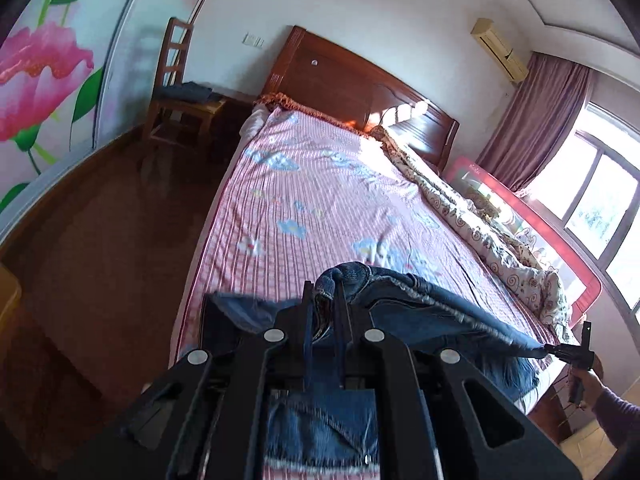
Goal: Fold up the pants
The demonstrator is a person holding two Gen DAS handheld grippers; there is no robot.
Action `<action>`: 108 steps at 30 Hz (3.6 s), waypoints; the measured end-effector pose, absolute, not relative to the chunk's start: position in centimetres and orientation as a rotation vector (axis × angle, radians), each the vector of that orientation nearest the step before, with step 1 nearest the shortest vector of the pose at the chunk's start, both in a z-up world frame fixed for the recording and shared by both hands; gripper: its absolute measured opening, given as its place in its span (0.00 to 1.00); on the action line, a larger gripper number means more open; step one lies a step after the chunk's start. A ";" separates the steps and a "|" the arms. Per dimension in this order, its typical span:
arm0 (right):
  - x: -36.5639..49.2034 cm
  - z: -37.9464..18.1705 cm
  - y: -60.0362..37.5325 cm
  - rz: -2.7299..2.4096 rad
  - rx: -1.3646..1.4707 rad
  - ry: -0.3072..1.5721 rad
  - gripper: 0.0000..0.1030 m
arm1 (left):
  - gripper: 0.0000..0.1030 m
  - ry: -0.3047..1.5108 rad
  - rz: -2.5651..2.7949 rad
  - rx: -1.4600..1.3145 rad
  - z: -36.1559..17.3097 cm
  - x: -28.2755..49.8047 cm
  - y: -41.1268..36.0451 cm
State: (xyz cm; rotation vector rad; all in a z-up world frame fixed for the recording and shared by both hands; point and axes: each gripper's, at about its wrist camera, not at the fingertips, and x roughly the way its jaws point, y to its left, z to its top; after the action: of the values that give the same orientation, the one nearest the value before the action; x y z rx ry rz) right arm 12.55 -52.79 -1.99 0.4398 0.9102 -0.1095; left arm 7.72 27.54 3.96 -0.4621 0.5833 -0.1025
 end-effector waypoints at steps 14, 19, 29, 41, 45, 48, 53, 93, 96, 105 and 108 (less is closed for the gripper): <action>5.0 -4.0 -49.7 -0.268 0.532 0.895 0.56 | 0.91 0.710 0.212 -0.867 -4.4 -0.4 27.5; 4.7 -3.0 -46.5 -0.172 0.547 0.886 0.56 | 0.91 0.722 0.120 -1.117 -7.0 1.3 26.7; 5.4 -2.7 -43.3 -0.054 0.553 0.887 0.56 | 0.31 0.674 0.102 -1.161 -8.1 6.1 24.9; 4.8 -5.3 -43.8 -0.062 0.625 0.928 0.56 | 0.11 0.684 0.227 -0.860 -8.8 7.1 25.7; 4.3 -5.4 -43.3 -0.068 0.593 0.950 0.56 | 0.11 0.681 0.253 -0.818 -9.1 8.2 24.7; 4.6 -5.0 -42.7 -0.062 0.553 0.955 0.56 | 0.12 0.701 0.277 -0.801 -8.6 10.1 24.4; 4.1 -5.0 -43.6 -0.092 0.605 0.927 0.56 | 0.30 0.698 0.348 -0.763 -7.6 9.4 24.8; 4.8 -9.7 -51.5 -0.294 0.987 0.743 0.02 | 0.98 0.845 0.142 -0.157 -6.7 10.4 13.4; 2.4 -7.0 -50.3 -0.379 0.990 0.655 0.09 | 0.98 0.832 0.165 -0.192 -6.1 10.0 13.6; 13.3 -2.1 -34.3 0.212 0.892 0.722 0.09 | 0.98 0.676 -0.013 -0.346 -2.1 13.2 12.0; 19.7 -2.6 -25.0 0.502 0.943 0.819 0.09 | 0.98 0.693 -0.133 -0.429 -2.8 16.8 10.6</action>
State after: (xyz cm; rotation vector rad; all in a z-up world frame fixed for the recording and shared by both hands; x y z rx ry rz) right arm 19.67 -25.05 -2.60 0.9428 0.8193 0.5023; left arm 16.77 10.63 -2.79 -0.4288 0.6925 -0.1330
